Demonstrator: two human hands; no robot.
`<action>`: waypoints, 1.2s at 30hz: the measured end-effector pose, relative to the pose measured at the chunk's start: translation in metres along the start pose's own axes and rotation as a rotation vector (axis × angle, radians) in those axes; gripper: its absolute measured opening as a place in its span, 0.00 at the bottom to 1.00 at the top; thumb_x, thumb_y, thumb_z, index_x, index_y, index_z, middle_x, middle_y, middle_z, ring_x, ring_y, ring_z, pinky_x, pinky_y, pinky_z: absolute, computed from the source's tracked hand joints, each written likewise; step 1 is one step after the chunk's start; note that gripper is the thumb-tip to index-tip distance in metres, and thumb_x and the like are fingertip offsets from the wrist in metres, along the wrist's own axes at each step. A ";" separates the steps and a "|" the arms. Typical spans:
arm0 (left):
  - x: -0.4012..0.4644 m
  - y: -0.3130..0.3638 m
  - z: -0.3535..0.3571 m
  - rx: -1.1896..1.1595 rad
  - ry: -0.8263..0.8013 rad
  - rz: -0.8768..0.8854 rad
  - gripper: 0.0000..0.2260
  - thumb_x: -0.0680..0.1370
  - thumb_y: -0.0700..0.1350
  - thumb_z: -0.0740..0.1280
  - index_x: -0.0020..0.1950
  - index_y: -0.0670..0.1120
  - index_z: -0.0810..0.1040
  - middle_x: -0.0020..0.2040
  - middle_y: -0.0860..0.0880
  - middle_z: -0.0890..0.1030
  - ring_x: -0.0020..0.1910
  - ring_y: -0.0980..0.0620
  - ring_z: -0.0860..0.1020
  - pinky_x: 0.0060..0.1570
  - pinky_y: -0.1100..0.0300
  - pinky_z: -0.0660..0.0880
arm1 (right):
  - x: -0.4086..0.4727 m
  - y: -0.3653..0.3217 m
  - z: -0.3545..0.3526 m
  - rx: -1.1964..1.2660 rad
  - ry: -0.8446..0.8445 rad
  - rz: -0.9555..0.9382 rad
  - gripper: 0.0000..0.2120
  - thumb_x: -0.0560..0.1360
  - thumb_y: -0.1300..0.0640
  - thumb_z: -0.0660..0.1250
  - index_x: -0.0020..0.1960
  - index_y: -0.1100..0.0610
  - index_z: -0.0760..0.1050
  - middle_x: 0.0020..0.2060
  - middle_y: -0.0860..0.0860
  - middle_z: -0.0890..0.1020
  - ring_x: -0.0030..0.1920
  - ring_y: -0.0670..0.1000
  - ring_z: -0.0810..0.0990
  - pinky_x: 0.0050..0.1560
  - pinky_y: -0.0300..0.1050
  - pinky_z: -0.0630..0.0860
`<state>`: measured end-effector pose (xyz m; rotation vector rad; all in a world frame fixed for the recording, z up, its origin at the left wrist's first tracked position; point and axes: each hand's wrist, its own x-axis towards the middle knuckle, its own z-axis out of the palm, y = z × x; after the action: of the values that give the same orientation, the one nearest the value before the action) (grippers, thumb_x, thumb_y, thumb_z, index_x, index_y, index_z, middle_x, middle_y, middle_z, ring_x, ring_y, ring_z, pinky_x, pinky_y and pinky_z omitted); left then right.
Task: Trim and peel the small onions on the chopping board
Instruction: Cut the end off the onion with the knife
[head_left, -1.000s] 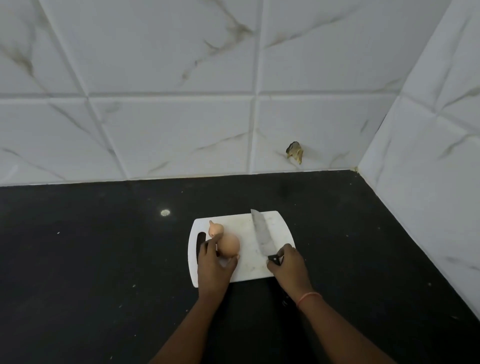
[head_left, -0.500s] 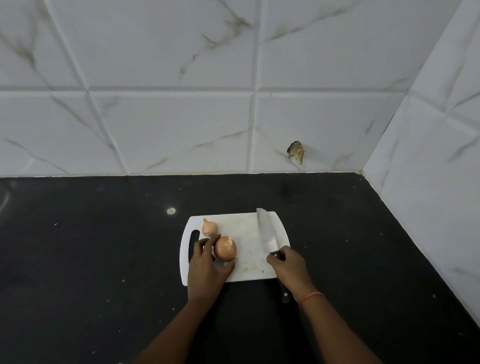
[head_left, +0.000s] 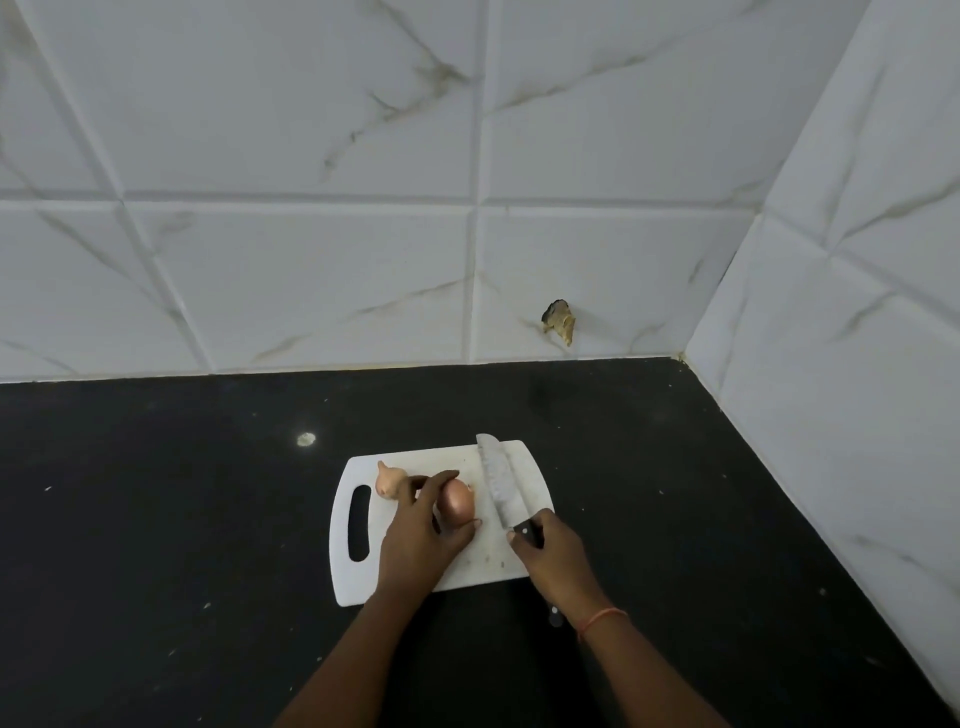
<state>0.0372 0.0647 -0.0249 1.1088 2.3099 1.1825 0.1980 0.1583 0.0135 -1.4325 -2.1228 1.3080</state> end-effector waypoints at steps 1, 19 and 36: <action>0.005 -0.002 -0.001 -0.006 -0.013 0.009 0.30 0.70 0.59 0.76 0.69 0.62 0.70 0.65 0.57 0.67 0.48 0.58 0.78 0.46 0.56 0.80 | 0.000 -0.001 0.000 -0.006 0.001 0.002 0.09 0.77 0.54 0.68 0.44 0.57 0.72 0.40 0.50 0.76 0.38 0.45 0.74 0.36 0.36 0.70; 0.017 -0.014 -0.002 -0.150 -0.065 0.049 0.27 0.74 0.56 0.74 0.70 0.60 0.69 0.59 0.64 0.78 0.52 0.59 0.80 0.48 0.66 0.74 | -0.011 -0.050 0.019 -0.213 0.080 -0.020 0.09 0.80 0.46 0.60 0.50 0.51 0.64 0.37 0.47 0.77 0.38 0.50 0.78 0.36 0.47 0.72; 0.016 -0.009 0.002 0.041 -0.094 0.143 0.25 0.78 0.55 0.68 0.73 0.55 0.64 0.67 0.57 0.75 0.60 0.55 0.77 0.50 0.63 0.72 | -0.020 -0.068 0.026 -0.571 -0.005 -0.019 0.14 0.83 0.49 0.51 0.57 0.57 0.69 0.51 0.54 0.80 0.52 0.57 0.80 0.44 0.47 0.69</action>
<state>0.0236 0.0741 -0.0320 1.3348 2.2245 1.1114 0.1499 0.1208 0.0579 -1.5906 -2.6351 0.7162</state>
